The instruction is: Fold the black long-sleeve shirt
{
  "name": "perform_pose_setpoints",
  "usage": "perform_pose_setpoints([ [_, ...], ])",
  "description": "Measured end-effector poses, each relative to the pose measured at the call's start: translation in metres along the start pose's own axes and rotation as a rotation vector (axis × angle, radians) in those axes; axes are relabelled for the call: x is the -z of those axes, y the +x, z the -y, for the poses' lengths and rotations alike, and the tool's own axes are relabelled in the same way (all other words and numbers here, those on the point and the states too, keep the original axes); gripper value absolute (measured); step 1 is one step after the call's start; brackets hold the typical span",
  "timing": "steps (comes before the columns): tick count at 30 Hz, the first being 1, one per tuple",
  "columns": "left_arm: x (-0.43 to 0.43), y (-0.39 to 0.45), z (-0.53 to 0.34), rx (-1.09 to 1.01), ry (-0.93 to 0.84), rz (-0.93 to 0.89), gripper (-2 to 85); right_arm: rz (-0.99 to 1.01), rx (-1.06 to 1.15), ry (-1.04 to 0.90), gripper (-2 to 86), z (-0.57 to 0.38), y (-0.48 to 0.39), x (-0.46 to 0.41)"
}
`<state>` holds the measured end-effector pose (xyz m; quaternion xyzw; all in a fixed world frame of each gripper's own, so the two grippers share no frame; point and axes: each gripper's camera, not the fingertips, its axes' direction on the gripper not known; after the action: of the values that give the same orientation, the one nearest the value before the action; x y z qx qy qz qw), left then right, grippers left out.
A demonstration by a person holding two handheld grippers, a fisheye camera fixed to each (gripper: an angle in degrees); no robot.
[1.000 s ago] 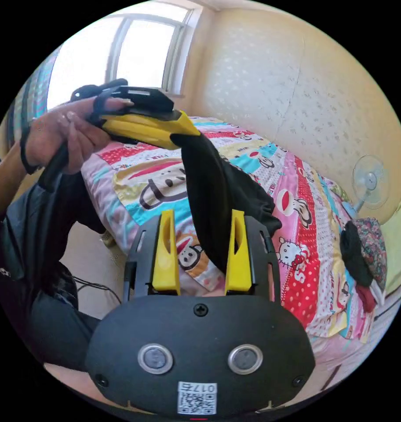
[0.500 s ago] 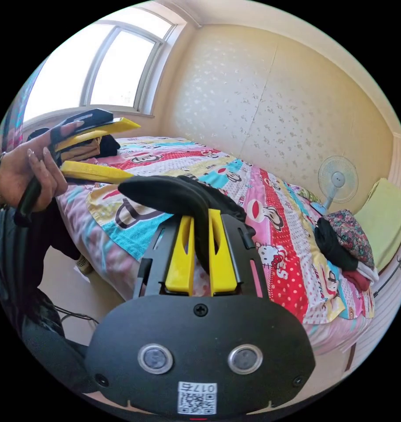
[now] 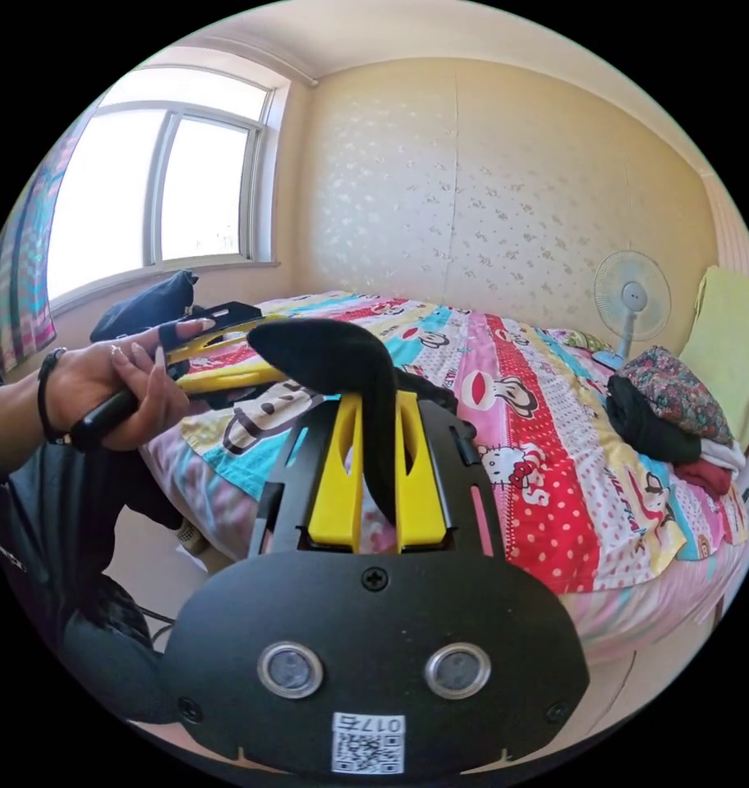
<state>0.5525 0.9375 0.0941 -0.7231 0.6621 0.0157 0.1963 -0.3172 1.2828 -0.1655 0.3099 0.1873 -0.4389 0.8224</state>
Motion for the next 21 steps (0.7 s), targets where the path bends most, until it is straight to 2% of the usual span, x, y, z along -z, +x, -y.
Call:
perform_pose_setpoints([
  [5,-0.003,-0.002,0.008,0.012,-0.015,-0.02,5.6,0.006,0.078,0.018,8.2,0.001,0.003,0.007],
  [7,-0.003,0.004,0.012,-0.004,-0.025,0.003,5.2,0.012,0.129,-0.034,9.7,0.001,0.009,0.01],
  [11,-0.005,0.01,0.016,-0.019,-0.026,0.013,5.2,0.103,0.084,-0.135,13.5,-0.004,0.031,0.0],
  [15,-0.005,0.006,0.015,-0.026,-0.015,0.021,5.3,-0.01,0.142,-0.272,10.3,-0.001,0.022,-0.022],
  [18,0.003,-0.002,0.007,-0.039,0.017,0.017,7.3,-0.082,0.132,-0.243,7.0,-0.001,0.019,-0.018],
  [21,0.016,-0.006,-0.007,-0.121,0.07,0.088,13.6,-0.079,0.099,-0.197,6.5,-0.001,0.024,-0.011],
])
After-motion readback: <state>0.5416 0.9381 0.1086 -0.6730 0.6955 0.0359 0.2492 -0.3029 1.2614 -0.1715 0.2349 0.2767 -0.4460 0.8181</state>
